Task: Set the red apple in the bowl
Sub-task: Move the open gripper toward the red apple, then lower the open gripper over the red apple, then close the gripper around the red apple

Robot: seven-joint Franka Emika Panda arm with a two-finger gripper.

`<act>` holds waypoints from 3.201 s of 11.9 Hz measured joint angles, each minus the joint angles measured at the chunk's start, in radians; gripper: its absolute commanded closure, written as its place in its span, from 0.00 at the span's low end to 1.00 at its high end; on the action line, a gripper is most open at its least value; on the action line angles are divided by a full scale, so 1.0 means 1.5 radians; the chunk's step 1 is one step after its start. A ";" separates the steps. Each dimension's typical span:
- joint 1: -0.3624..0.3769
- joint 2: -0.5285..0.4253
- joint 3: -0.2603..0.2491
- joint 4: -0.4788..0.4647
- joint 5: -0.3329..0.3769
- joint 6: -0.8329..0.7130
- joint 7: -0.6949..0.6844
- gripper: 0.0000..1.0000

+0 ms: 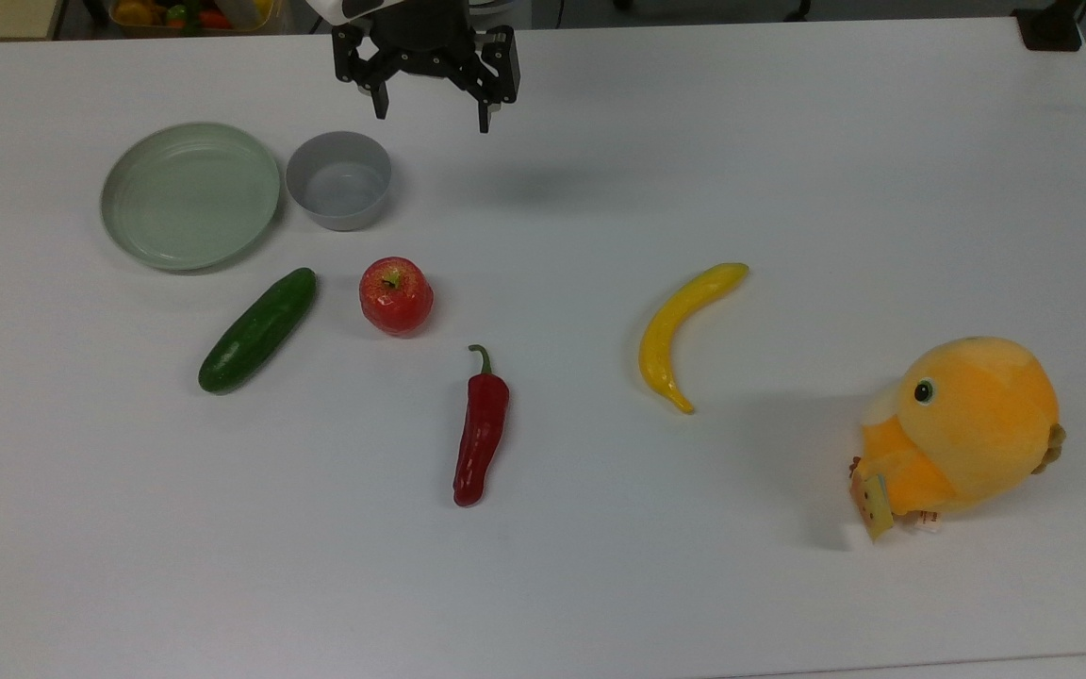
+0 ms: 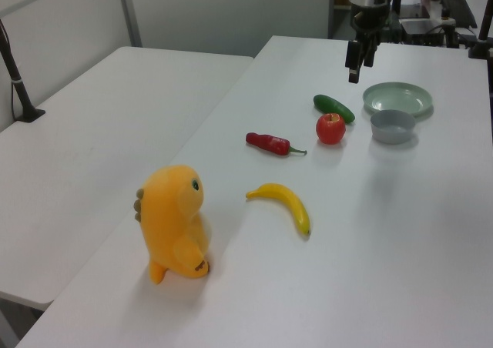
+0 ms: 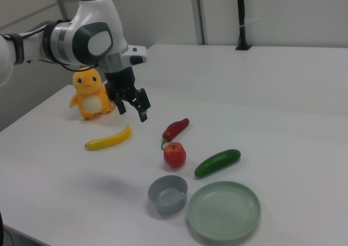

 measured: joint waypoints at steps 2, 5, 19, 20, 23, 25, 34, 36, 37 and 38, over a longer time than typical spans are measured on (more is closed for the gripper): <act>0.000 0.001 0.000 0.003 0.000 0.000 0.000 0.00; -0.001 0.005 0.000 0.015 0.000 -0.001 0.000 0.00; -0.007 0.059 0.000 0.046 0.003 0.036 0.000 0.00; -0.015 0.064 0.000 0.046 0.003 0.050 0.000 0.00; -0.031 0.101 0.000 0.044 0.003 0.096 -0.001 0.00; -0.038 0.128 0.000 0.043 -0.011 0.116 -0.001 0.00; -0.044 0.222 0.000 0.043 -0.061 0.174 -0.002 0.00; -0.044 0.230 0.000 0.043 -0.070 0.176 -0.002 0.00; -0.044 0.235 0.000 0.043 -0.070 0.184 -0.003 0.00; -0.044 0.241 0.000 0.043 -0.076 0.192 -0.004 0.12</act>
